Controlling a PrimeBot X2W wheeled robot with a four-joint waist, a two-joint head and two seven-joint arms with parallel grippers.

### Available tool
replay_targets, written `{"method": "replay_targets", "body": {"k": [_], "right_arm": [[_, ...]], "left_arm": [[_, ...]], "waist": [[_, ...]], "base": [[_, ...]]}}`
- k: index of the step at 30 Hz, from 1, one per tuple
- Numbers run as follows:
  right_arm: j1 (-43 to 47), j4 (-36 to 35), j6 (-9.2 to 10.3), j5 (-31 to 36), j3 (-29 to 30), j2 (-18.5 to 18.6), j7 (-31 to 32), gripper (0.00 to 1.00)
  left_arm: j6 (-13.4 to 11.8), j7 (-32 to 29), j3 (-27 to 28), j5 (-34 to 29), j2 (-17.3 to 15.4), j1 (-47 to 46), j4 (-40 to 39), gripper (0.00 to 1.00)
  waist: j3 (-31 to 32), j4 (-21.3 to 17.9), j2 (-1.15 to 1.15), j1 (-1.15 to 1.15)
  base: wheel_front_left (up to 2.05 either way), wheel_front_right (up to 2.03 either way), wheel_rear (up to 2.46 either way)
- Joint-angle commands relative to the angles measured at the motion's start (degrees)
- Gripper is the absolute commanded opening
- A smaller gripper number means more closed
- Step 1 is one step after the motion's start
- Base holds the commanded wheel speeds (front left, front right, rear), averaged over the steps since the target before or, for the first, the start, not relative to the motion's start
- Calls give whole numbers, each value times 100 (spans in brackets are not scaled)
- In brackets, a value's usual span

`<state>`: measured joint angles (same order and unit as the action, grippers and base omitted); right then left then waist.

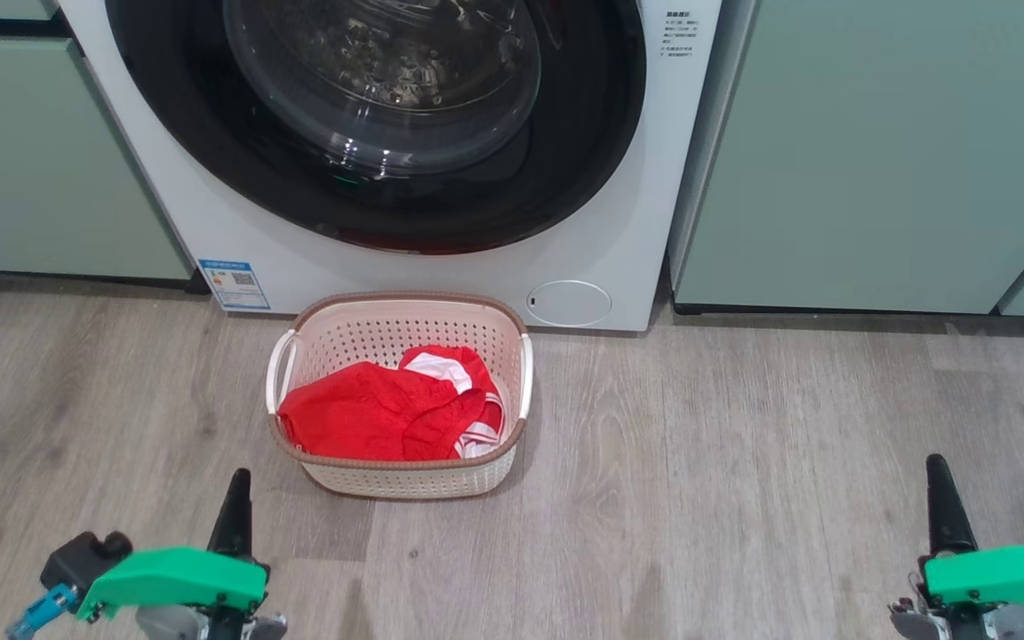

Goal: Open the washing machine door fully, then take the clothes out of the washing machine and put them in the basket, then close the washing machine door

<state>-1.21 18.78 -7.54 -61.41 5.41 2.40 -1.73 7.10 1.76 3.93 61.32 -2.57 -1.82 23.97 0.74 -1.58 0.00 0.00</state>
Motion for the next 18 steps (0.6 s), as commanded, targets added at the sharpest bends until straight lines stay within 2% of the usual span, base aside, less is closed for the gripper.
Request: {"method": "replay_targets", "body": {"k": [1, 18], "right_arm": [[-247, -223, 3, -166, -42, 39, 41, 0], [-339, -316, 4, -1233, 14, 42, 327, 0]], "left_arm": [[24, -49, 140, 160, -36, -334, -238, 0], [29, -334, 184, 1232, -34, -372, -515, 0]], "waist": [[-3, 5, 0, 0], [-35, 61, 0, 0]], "base": [[0, 0, 0], [0, 0, 0]]}}
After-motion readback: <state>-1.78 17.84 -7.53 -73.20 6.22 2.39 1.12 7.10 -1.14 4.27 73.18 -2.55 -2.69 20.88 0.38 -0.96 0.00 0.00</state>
